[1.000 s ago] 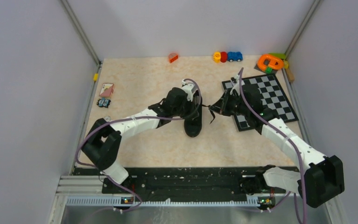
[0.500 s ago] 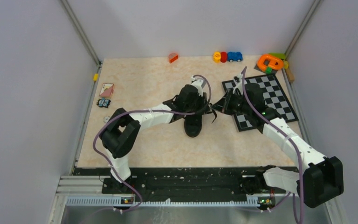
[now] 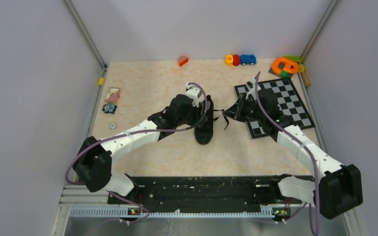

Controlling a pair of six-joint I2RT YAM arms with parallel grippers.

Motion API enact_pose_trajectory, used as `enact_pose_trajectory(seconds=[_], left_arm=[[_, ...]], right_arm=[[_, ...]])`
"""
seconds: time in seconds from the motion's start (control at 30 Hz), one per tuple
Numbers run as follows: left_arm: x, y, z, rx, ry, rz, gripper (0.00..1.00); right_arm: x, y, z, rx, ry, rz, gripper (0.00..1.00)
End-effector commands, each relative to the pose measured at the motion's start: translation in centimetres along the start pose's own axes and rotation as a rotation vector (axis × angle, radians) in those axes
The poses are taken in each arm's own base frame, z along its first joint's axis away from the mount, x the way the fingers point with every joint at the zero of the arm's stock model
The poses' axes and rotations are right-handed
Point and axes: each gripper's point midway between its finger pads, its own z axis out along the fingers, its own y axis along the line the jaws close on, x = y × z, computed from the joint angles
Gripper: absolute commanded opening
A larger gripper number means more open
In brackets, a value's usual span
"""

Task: Tie the shoes
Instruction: Cross the shoelace with the shoelace, then tie the shoelace on the shoe.

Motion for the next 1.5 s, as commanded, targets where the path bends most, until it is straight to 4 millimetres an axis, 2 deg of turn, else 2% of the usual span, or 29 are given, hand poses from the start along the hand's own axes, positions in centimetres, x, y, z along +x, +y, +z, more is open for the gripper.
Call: enact_pose_trajectory(seconds=[0.0,0.13,0.37,0.4,0.43,0.57,0.63,0.8,0.83,0.9,0.93,1.07,1.2,1.47], left_arm=[[1.3,3.2,-0.9,-0.082,0.021,0.093,0.45],[1.9,3.5,-0.2,0.033,0.023,0.164,0.46],[2.6,5.9,1.7,0.093,0.112,0.246,0.46],[2.5,6.4,2.0,0.088,0.115,0.249,0.52],[2.6,6.9,2.4,0.086,0.122,0.251,0.53],[3.4,6.1,3.0,0.204,0.185,0.306,0.48],[3.9,6.2,3.1,0.216,0.190,0.339,0.56],[3.7,6.8,2.8,0.206,0.119,0.442,0.59],[3.1,6.8,2.9,0.207,0.089,0.472,0.59],[3.2,6.5,3.0,0.240,0.093,0.525,0.56],[3.8,6.3,2.9,0.267,0.124,0.540,0.53],[4.3,6.9,3.8,0.263,0.179,0.546,0.46],[4.3,6.3,4.1,0.303,0.208,0.548,0.38],[4.3,6.1,4.3,0.321,0.211,0.553,0.39]], right_arm=[[-0.6,1.0,0.2,-0.067,-0.014,-0.025,0.00],[0.3,1.7,0.6,-0.125,0.021,-0.009,0.00],[1.1,1.5,0.9,-0.123,0.041,-0.007,0.00],[1.2,1.4,0.9,-0.121,0.043,-0.009,0.00],[1.3,1.3,0.9,-0.120,0.046,-0.009,0.00],[1.6,1.1,1.0,-0.119,0.058,-0.016,0.00],[1.5,1.2,1.0,-0.116,0.058,-0.024,0.00],[1.4,1.2,0.9,-0.114,0.061,-0.030,0.00],[1.4,1.2,1.0,-0.115,0.061,-0.030,0.00],[1.5,1.1,1.1,-0.113,0.066,-0.028,0.00],[1.6,1.1,1.1,-0.113,0.067,-0.027,0.00],[1.7,0.9,1.2,-0.111,0.071,-0.024,0.00],[1.8,0.9,1.2,-0.112,0.073,-0.025,0.00],[1.7,1.0,1.4,-0.114,0.075,-0.026,0.00]])
